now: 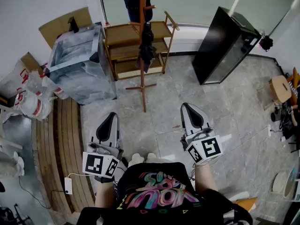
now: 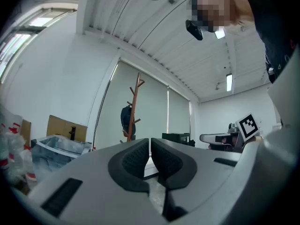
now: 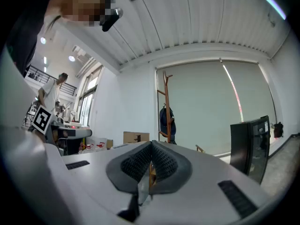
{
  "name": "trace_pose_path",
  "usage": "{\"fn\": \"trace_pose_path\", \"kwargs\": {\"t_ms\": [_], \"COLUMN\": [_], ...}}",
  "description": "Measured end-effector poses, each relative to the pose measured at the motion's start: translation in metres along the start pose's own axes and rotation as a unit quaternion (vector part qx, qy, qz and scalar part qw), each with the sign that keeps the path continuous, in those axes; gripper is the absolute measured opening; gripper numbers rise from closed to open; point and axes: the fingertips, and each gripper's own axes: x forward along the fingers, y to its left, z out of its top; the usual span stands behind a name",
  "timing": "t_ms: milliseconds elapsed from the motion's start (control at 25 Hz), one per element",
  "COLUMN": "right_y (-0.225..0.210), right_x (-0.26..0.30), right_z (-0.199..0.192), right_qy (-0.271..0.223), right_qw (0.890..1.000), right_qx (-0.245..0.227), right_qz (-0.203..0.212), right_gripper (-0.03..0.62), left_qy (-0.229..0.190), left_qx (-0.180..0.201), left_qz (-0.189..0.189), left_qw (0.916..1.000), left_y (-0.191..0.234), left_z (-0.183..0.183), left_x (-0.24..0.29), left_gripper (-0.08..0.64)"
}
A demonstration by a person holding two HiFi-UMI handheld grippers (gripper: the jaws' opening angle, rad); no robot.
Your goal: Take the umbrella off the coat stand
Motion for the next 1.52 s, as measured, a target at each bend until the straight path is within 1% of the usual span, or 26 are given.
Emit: {"fn": "trace_pose_path", "kwargs": {"t_ms": [320, 520, 680, 840, 960, 1080, 1240, 1520], "right_y": [-0.018, -0.028, -0.033, -0.043, -0.054, -0.066, -0.086, -0.112], "right_x": [-0.008, -0.013, -0.008, 0.013, 0.035, 0.071, 0.139, 0.253], "right_z": [-0.004, -0.011, -0.018, -0.022, -0.024, -0.025, -0.019, -0.015], "right_qy": [0.008, 0.008, 0.014, 0.016, 0.017, 0.016, 0.005, 0.012], "right_qw": [1.0, 1.0, 1.0, 1.0, 1.0, 1.0, 1.0, 0.999], "right_qx": [0.005, 0.011, 0.019, 0.022, 0.021, 0.02, 0.025, 0.033], "right_qz": [0.002, 0.002, 0.001, 0.002, -0.002, -0.007, -0.013, -0.031], "right_gripper": [0.015, 0.015, 0.015, 0.015, 0.015, 0.015, 0.015, 0.015], "left_qy": [0.001, 0.001, 0.008, 0.009, 0.006, 0.005, 0.001, 0.01], "left_qx": [0.001, 0.005, 0.002, 0.003, 0.001, -0.003, 0.002, -0.001], "left_qz": [0.011, 0.009, 0.01, 0.004, -0.001, -0.007, -0.018, -0.038], "left_qw": [0.9999, 0.9999, 0.9999, 0.9999, 1.0, 1.0, 0.9998, 0.9992], "left_y": [-0.014, -0.023, -0.021, -0.009, 0.006, 0.029, 0.072, 0.151], "left_z": [-0.004, -0.009, -0.014, -0.016, -0.018, -0.021, -0.015, -0.005], "left_x": [0.004, 0.009, 0.018, 0.041, 0.064, 0.097, 0.157, 0.254], "left_gripper": [0.033, 0.034, 0.034, 0.034, 0.034, 0.033, 0.034, 0.034]}}
